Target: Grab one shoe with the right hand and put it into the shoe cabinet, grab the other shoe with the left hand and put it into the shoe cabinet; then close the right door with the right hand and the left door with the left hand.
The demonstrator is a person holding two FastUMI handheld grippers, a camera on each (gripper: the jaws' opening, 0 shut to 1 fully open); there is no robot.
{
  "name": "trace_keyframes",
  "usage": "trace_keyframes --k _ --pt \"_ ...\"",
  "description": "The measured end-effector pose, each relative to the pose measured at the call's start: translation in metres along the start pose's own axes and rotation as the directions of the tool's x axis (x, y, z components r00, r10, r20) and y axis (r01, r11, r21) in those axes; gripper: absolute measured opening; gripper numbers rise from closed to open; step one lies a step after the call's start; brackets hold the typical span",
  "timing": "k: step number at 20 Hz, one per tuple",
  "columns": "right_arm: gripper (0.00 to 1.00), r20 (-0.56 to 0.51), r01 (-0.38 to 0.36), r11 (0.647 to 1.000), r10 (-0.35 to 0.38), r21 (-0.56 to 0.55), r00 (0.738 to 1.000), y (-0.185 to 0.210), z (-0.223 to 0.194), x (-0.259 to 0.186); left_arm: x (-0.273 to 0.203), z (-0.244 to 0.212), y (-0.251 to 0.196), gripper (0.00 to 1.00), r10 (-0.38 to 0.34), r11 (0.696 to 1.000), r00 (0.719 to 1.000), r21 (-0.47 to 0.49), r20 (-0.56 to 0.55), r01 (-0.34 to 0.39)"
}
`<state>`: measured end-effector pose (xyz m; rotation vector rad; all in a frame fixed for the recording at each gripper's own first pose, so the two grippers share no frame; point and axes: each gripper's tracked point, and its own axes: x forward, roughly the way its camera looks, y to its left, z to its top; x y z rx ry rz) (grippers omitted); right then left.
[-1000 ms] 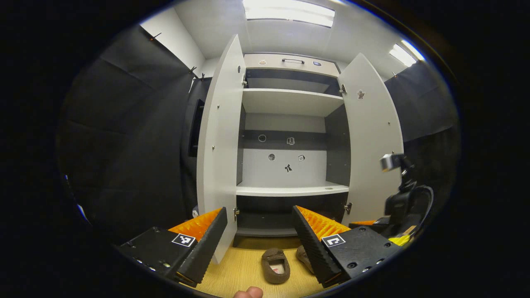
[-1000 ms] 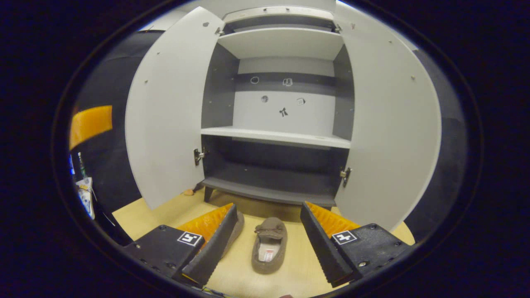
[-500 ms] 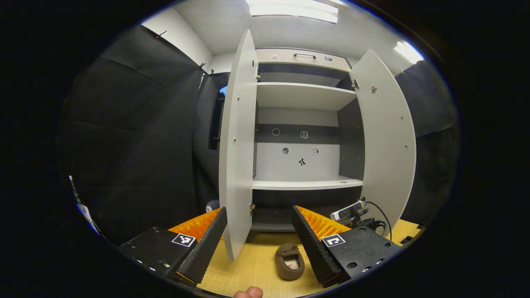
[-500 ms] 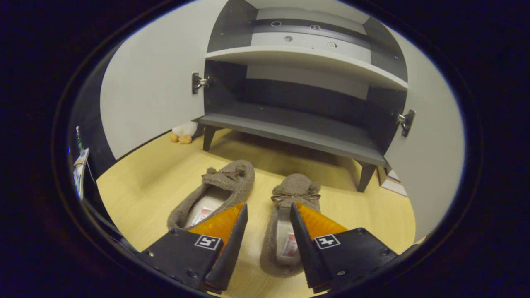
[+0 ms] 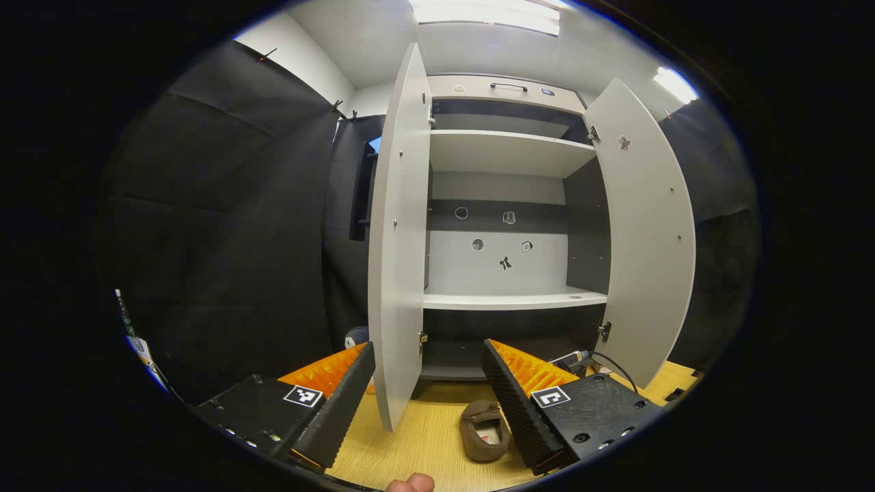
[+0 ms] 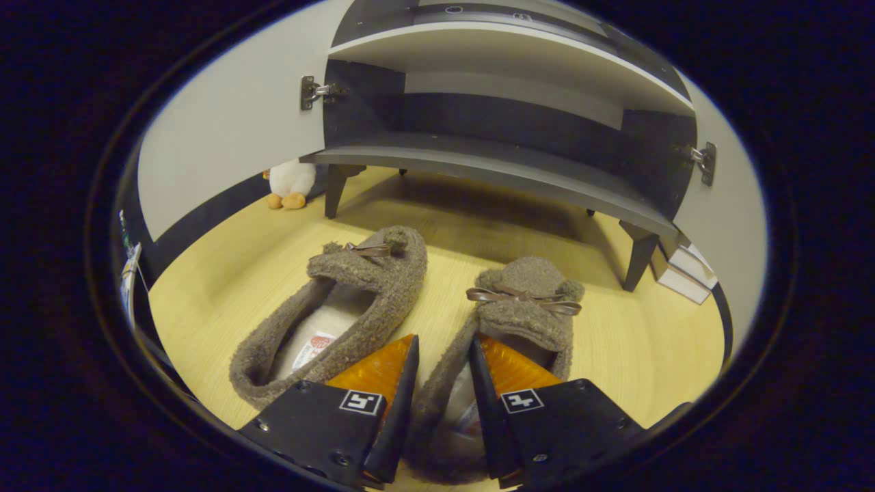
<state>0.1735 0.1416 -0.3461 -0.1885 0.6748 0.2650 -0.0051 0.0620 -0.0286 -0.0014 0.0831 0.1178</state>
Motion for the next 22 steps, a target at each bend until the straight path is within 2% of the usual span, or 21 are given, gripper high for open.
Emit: trace_keyframes --k 1,2,4,5,6,7,8,11,14,17,22 --pt "0.47 0.005 0.017 1.000 -0.017 -0.005 1.000 -0.001 0.002 0.002 0.000 0.000 0.000 0.95 -0.001 1.000 1.000 0.001 0.002 0.001" --pt "0.49 0.011 0.037 0.999 -0.036 -0.004 0.999 -0.004 0.003 0.005 0.000 0.000 -0.001 0.95 -0.002 1.000 1.000 0.001 0.003 0.002" --pt "0.43 0.026 0.067 0.998 -0.067 0.008 0.997 -0.008 0.005 0.012 0.000 -0.002 -0.001 0.95 -0.002 1.000 1.000 0.002 -0.003 0.002" --pt "0.34 0.032 0.082 0.996 -0.083 0.021 0.996 -0.011 0.005 0.013 -0.001 -0.002 -0.001 0.95 -0.003 1.000 1.000 0.003 -0.004 0.003" --pt "0.32 0.037 0.098 0.995 -0.100 0.030 0.994 -0.014 0.007 0.013 -0.001 -0.001 -0.001 0.95 -0.003 1.000 1.000 0.004 -0.002 0.003" --pt "0.21 0.041 0.100 0.994 -0.102 0.036 0.994 -0.015 0.006 0.014 -0.001 0.000 -0.001 0.95 -0.001 1.000 1.000 0.006 0.000 0.001" --pt "0.16 0.039 0.085 0.996 -0.087 0.040 0.995 -0.015 0.007 0.013 -0.002 0.000 0.000 0.95 0.000 1.000 1.000 0.007 0.000 0.000" --pt "0.06 0.054 0.030 0.997 -0.034 0.078 0.998 -0.019 0.008 0.006 -0.004 0.000 -0.002 0.95 -0.006 1.000 1.000 0.000 -0.002 0.006" --pt "0.06 0.127 0.045 0.999 -0.047 0.020 0.991 -0.032 0.022 -0.014 -0.003 -0.003 -0.006 0.95 -0.018 1.000 1.000 -0.003 -0.007 0.018" --pt "0.06 0.196 0.044 0.999 -0.045 0.007 0.979 -0.037 0.041 -0.048 -0.005 -0.005 -0.012 0.95 -0.035 0.999 0.999 -0.006 -0.005 0.035" --pt "0.05 0.333 0.027 0.999 -0.033 0.025 0.942 -0.040 0.094 -0.121 -0.005 -0.008 -0.024 0.95 -0.068 0.998 0.998 -0.007 -0.002 0.068"
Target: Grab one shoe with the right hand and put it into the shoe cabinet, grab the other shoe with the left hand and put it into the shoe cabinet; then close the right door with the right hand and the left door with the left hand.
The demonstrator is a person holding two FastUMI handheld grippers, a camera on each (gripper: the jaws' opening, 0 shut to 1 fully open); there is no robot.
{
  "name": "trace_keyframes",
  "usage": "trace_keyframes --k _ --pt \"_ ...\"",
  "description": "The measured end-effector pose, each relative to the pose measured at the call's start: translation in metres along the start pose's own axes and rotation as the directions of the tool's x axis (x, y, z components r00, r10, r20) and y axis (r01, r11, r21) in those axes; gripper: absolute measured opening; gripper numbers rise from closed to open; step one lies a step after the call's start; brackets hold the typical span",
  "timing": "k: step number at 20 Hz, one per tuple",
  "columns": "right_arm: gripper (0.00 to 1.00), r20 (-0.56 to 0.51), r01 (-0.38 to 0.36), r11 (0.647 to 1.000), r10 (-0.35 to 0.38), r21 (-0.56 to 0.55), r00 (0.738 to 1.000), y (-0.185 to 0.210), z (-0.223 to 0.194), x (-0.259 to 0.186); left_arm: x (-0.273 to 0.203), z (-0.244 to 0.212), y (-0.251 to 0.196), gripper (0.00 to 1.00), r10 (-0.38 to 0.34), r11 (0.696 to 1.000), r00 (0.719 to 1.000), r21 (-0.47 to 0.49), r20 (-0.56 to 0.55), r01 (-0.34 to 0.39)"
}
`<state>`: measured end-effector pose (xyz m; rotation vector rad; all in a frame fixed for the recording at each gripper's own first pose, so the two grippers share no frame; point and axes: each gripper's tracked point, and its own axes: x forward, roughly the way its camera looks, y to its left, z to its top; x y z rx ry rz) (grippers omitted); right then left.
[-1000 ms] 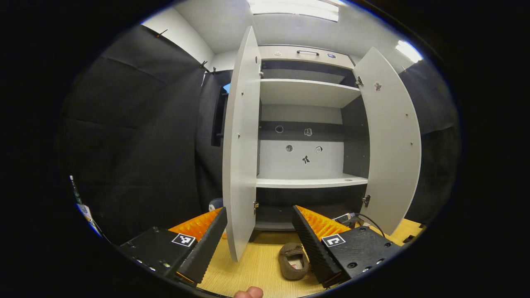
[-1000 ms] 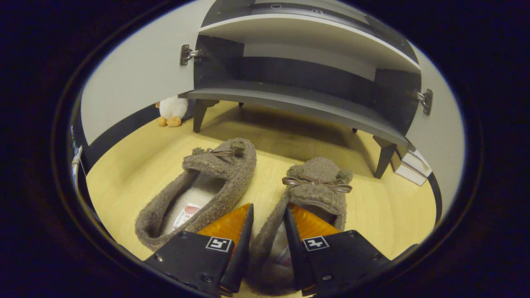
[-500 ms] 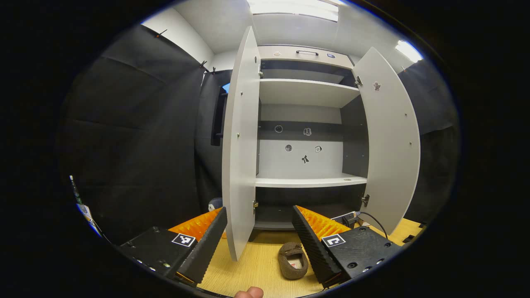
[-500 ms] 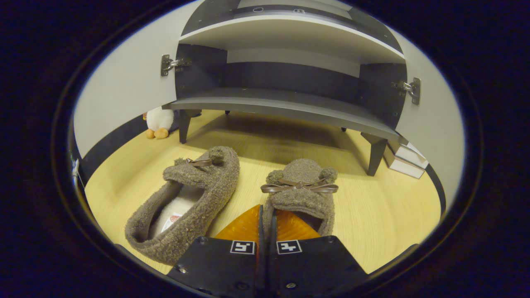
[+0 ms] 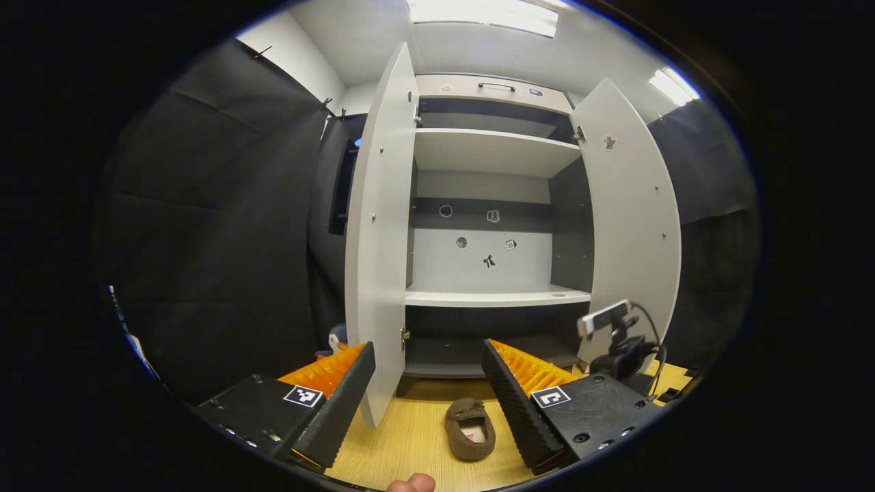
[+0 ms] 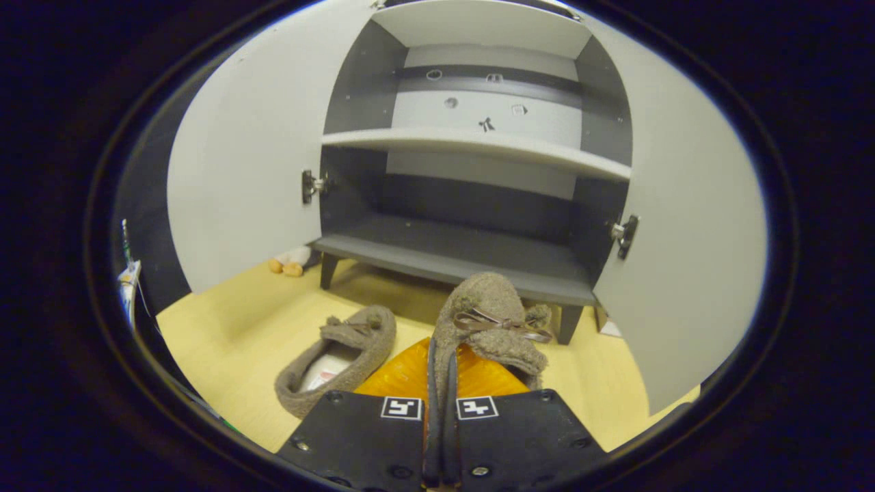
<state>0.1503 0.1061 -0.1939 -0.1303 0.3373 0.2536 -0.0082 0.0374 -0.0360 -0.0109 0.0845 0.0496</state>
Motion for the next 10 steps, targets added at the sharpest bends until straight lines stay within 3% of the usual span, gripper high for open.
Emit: trace_keyframes --k 5,10 --pt "0.06 0.138 -0.010 1.000 0.010 0.006 0.990 -0.016 0.110 -0.030 0.000 0.000 -0.015 0.95 -0.041 0.999 0.999 -0.003 0.004 0.041" --pt "0.06 0.187 0.012 1.000 -0.011 -0.005 0.982 -0.051 0.228 0.003 -0.001 0.002 -0.019 0.95 -0.049 0.999 0.999 -0.009 0.013 0.049"
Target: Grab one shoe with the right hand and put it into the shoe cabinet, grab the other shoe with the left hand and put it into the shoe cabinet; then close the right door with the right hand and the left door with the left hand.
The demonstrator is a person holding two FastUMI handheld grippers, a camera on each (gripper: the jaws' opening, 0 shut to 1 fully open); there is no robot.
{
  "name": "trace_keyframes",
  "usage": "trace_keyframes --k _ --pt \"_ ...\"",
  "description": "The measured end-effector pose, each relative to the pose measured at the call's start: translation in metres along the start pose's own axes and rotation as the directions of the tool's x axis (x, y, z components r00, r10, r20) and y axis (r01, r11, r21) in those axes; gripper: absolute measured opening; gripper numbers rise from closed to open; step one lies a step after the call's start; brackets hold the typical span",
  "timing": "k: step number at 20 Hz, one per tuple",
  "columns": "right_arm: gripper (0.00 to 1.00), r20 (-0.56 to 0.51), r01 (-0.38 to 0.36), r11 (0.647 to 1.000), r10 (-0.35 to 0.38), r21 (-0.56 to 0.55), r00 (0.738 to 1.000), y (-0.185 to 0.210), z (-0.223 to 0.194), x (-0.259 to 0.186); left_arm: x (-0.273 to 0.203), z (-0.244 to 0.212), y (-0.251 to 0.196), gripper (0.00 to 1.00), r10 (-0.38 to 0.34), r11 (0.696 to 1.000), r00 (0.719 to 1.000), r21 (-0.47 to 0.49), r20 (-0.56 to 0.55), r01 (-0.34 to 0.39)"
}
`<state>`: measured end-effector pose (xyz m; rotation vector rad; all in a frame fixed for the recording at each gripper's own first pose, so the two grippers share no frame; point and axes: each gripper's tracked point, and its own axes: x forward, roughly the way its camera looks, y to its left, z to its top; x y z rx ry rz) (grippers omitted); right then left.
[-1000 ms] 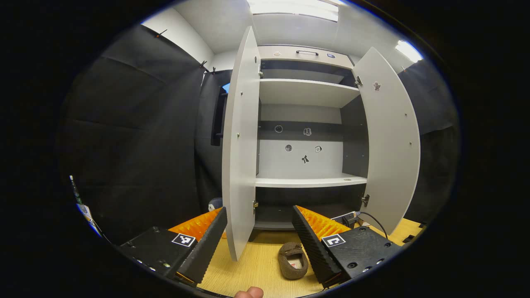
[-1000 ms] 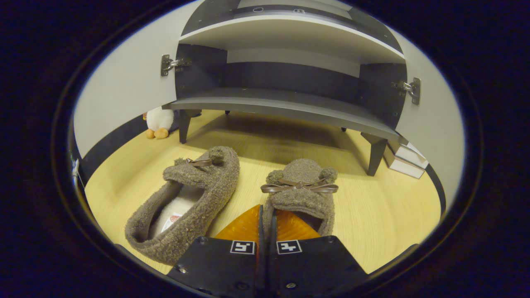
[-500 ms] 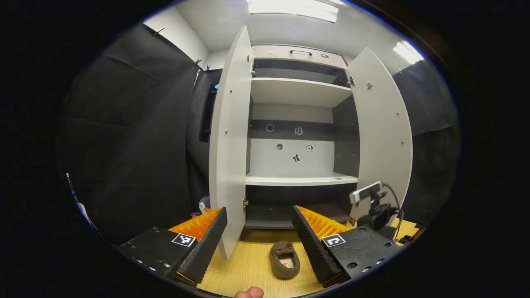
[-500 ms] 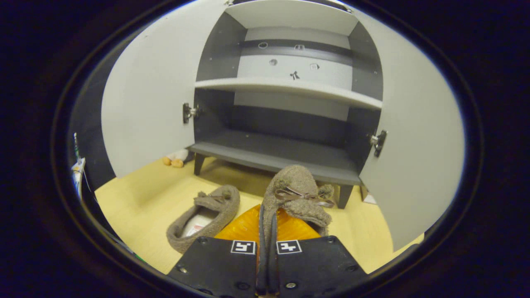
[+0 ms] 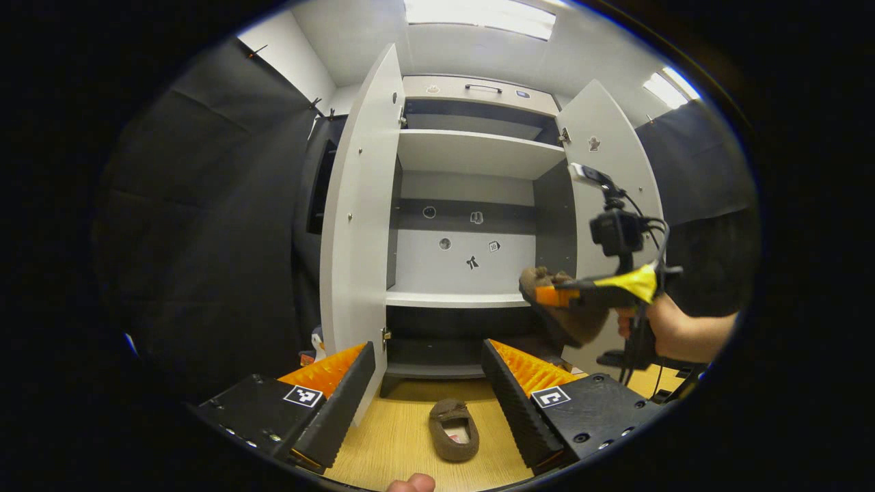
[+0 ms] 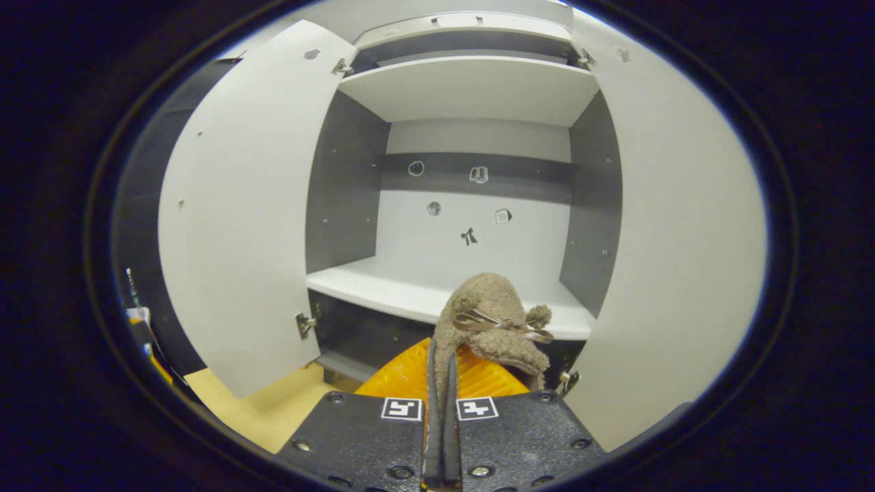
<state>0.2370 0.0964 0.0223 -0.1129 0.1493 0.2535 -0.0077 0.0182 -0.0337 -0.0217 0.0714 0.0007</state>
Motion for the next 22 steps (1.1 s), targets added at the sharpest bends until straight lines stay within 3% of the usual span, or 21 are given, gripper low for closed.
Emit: trace_keyframes --k 5,11,14,16,17,20,21,22 --pt "0.05 -0.045 0.057 0.995 -0.061 -0.086 0.997 -0.029 0.048 0.093 0.001 0.001 0.008 0.95 0.026 1.000 1.000 0.001 0.000 -0.026" --pt "0.06 -0.179 0.119 0.978 -0.149 -0.168 0.973 -0.044 0.032 0.165 0.004 0.000 0.022 0.95 0.061 0.998 0.998 -0.004 -0.010 -0.061" --pt "0.08 -0.197 0.152 0.971 -0.188 -0.185 0.962 -0.048 0.028 0.181 0.003 -0.001 0.028 0.95 0.077 0.997 0.997 -0.003 -0.012 -0.077" --pt "0.20 -0.202 0.148 0.973 -0.183 -0.177 0.962 -0.045 0.031 0.180 0.004 -0.003 0.028 0.95 0.080 0.997 0.997 -0.007 -0.019 -0.080" --pt "0.30 -0.204 0.138 0.976 -0.172 -0.168 0.964 -0.041 0.030 0.177 0.004 -0.004 0.028 0.95 0.079 0.997 0.997 -0.009 -0.020 -0.079" --pt "0.44 -0.214 0.111 0.985 -0.138 -0.133 0.967 -0.030 0.035 0.161 0.005 -0.002 0.026 0.95 0.071 0.997 0.997 -0.007 -0.017 -0.071" --pt "0.58 -0.209 0.106 0.987 -0.129 -0.120 0.969 -0.028 0.039 0.153 0.004 -0.003 0.025 0.95 0.066 0.998 0.998 -0.006 -0.016 -0.066" --pt "0.50 -0.183 0.110 0.987 -0.131 -0.120 0.974 -0.029 0.048 0.145 0.005 -0.001 0.022 0.95 0.062 0.998 0.998 -0.005 -0.014 -0.062"
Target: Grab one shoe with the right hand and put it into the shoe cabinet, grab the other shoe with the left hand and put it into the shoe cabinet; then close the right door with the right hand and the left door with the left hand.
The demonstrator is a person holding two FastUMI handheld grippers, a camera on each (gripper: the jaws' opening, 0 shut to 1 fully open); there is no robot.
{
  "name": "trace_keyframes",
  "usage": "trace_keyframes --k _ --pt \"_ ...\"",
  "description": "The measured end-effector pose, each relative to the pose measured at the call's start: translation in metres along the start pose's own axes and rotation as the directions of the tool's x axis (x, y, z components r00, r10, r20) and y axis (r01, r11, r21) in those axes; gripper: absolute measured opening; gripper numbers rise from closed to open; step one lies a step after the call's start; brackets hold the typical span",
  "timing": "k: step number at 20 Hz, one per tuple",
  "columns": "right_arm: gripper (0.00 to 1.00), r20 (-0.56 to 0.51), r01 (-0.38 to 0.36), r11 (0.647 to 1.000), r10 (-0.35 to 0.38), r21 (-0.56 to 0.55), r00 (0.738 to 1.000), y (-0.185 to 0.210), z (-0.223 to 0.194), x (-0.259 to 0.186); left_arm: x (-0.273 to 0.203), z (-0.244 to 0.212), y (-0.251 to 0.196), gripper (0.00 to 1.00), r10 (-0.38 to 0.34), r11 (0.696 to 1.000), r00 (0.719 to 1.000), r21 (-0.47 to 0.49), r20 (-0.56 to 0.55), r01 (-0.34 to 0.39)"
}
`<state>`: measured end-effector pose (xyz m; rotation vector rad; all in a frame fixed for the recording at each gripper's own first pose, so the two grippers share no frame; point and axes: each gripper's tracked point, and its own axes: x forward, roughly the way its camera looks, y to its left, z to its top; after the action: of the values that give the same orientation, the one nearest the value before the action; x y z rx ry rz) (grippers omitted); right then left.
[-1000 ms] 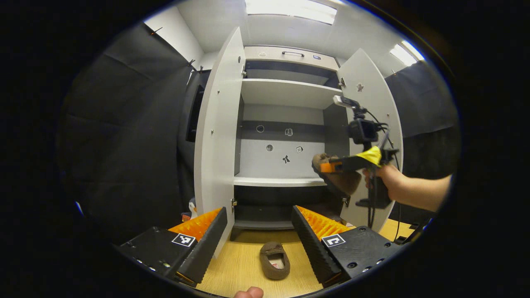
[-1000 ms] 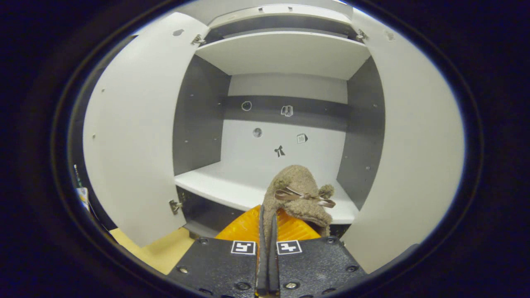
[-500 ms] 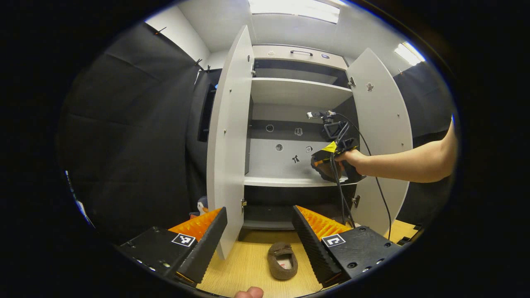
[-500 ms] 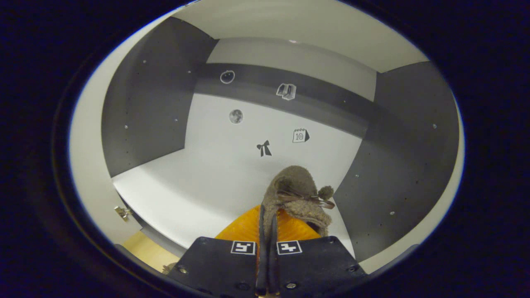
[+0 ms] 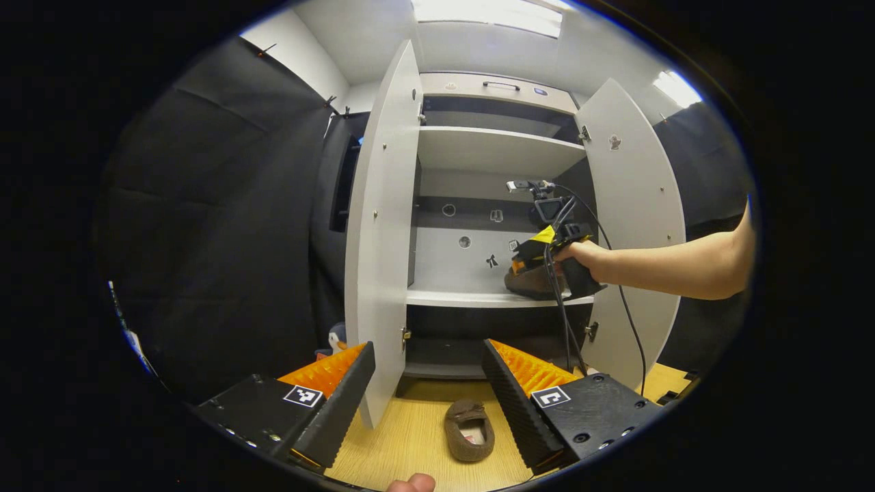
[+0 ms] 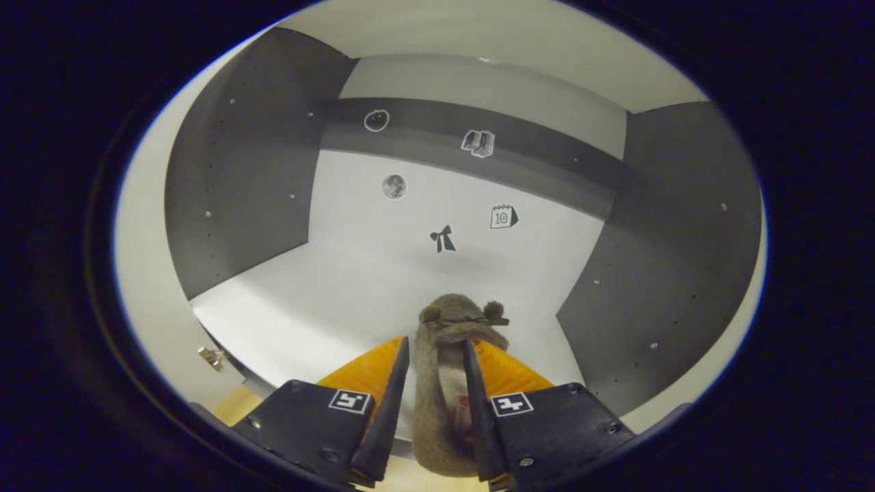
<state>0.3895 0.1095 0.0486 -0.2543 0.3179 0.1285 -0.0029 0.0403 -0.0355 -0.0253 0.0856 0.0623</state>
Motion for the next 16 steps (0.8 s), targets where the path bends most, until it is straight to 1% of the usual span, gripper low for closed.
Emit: trace_keyframes --k 2,3,6,7,8,9,10,11,14,16 --pt "0.56 0.054 0.007 1.000 -0.006 -0.025 0.999 -0.006 0.017 -0.025 0.000 0.001 -0.003 0.95 -0.010 1.000 1.000 0.000 0.003 0.010" --pt "0.63 0.080 0.001 1.000 0.001 -0.031 0.997 -0.006 0.022 -0.040 -0.001 0.001 -0.005 0.95 -0.017 1.000 1.000 -0.001 0.006 0.017" --pt "0.64 0.154 -0.037 0.999 0.035 0.008 0.987 -0.004 0.033 -0.091 -0.003 0.003 -0.011 0.95 -0.033 0.999 0.999 -0.001 0.014 0.033" --pt "0.72 0.185 -0.050 0.998 0.045 0.024 0.982 -0.003 0.033 -0.108 -0.004 0.003 -0.013 0.95 -0.039 0.999 0.999 0.001 0.017 0.039" --pt "0.66 0.214 -0.061 0.997 0.052 0.037 0.976 -0.001 0.032 -0.126 -0.004 0.005 -0.014 0.95 -0.045 0.999 0.999 0.004 0.019 0.044" --pt "0.73 0.239 -0.079 0.996 0.067 0.044 0.969 0.002 0.027 -0.143 -0.004 0.005 -0.016 0.95 -0.050 0.999 0.999 0.007 0.021 0.050" --pt "0.73 0.260 -0.093 0.995 0.077 0.048 0.962 0.006 0.021 -0.159 -0.004 0.005 -0.018 0.95 -0.057 0.998 0.998 0.010 0.023 0.056" --pt "0.67 0.281 -0.095 0.994 0.076 0.052 0.957 0.006 0.014 -0.175 -0.005 0.006 -0.019 0.95 -0.063 0.998 0.998 0.012 0.025 0.062" --pt "0.67 0.342 -0.085 0.993 0.053 0.080 0.938 0.007 -0.013 -0.218 -0.007 0.007 -0.023 0.95 -0.074 0.997 0.997 0.017 0.030 0.074" --pt "0.67 0.367 -0.081 0.991 0.037 0.105 0.929 0.010 -0.038 -0.242 -0.009 0.007 -0.027 0.95 -0.083 0.996 0.996 0.015 0.030 0.082"
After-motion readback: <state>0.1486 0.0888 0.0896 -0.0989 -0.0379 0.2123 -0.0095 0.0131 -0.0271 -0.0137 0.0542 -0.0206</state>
